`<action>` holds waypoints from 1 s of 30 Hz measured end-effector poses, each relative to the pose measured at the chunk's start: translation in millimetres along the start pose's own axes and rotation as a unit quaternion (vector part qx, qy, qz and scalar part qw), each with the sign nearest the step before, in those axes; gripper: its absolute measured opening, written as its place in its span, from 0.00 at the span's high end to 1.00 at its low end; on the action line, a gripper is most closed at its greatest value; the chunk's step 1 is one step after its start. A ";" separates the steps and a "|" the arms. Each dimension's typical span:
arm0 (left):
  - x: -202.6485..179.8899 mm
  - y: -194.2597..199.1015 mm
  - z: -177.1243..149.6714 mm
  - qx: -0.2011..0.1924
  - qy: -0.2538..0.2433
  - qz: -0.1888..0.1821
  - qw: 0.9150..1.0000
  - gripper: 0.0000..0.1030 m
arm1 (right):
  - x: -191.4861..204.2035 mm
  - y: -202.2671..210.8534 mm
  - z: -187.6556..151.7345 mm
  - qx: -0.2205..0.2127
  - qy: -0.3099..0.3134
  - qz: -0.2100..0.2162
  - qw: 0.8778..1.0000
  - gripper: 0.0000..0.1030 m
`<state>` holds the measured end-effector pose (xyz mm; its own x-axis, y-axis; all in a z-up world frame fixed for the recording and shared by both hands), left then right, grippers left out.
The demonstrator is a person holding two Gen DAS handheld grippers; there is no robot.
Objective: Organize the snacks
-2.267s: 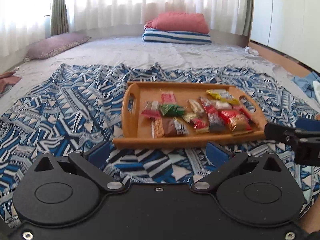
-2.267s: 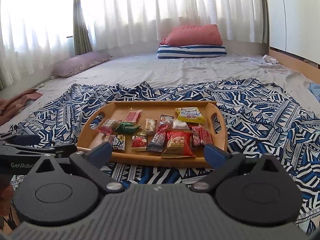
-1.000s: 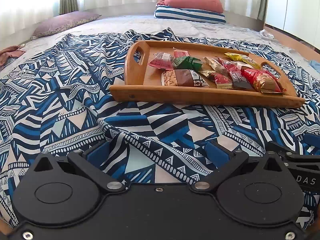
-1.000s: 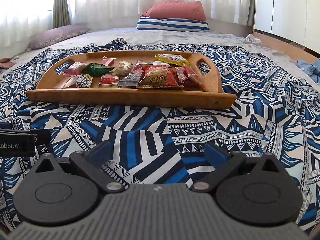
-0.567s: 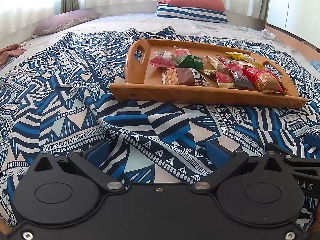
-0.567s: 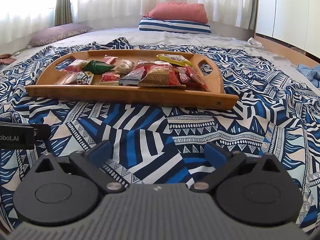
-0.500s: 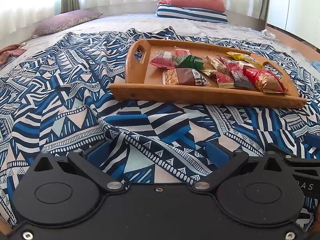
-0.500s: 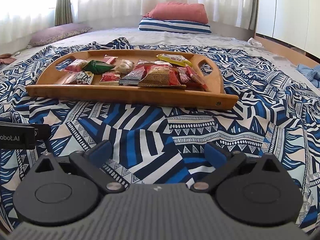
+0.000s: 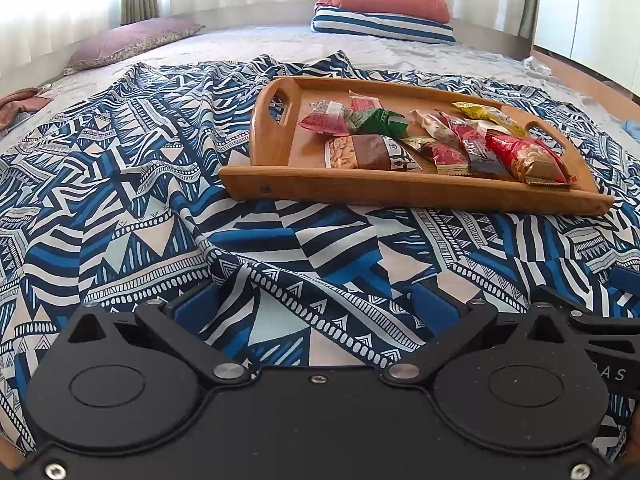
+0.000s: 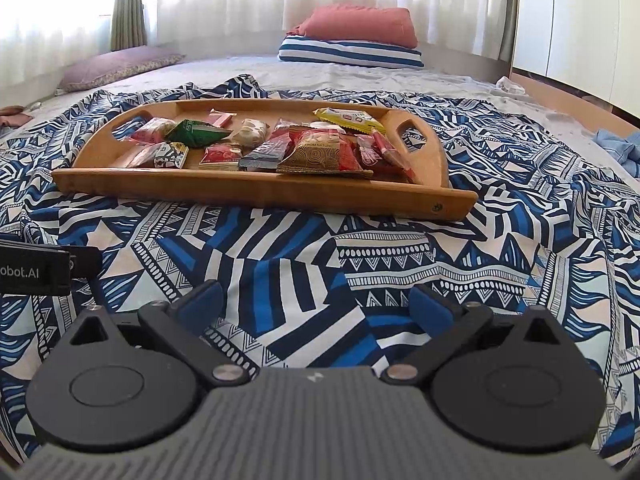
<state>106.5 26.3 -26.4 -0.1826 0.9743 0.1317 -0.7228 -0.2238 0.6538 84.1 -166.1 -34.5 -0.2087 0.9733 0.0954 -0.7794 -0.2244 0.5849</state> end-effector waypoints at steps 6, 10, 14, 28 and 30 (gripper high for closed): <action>-0.8 -0.1 -0.8 -0.001 -0.007 0.001 1.000 0.00 | 0.0 0.1 -0.1 0.000 0.000 0.000 1.000 0.00; -1.4 -0.3 -1.4 -0.002 -0.009 0.003 1.000 0.00 | 0.0 0.0 -0.1 0.000 0.000 0.000 1.000 0.00; -1.4 -0.3 -1.5 -0.001 -0.008 0.002 1.000 0.00 | 0.1 0.1 -0.2 0.000 0.000 0.000 1.000 0.00; -1.1 -0.3 -1.5 -0.002 -0.009 0.003 1.000 0.00 | 0.2 0.1 -0.4 0.000 0.000 0.000 1.000 0.00; -1.2 -0.3 -1.6 -0.002 -0.009 0.003 1.000 0.00 | 0.1 0.0 -0.3 0.000 0.000 0.000 1.000 0.00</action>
<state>105.9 25.2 -27.9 -0.1749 0.9734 0.1478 -0.7241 -0.2289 0.6506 83.9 -166.0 -34.7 -0.2085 0.9734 0.0950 -0.7800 -0.2241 0.5843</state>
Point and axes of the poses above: each gripper's, at about its wrist camera, not at the fingertips, and y roughly against the way its jaws point, x to its left, z to its top, the point moved 2 cm from there along -y, roughly the way its jaws point, and after that the axes turned 12 degrees about z, right-handed, at the moved point
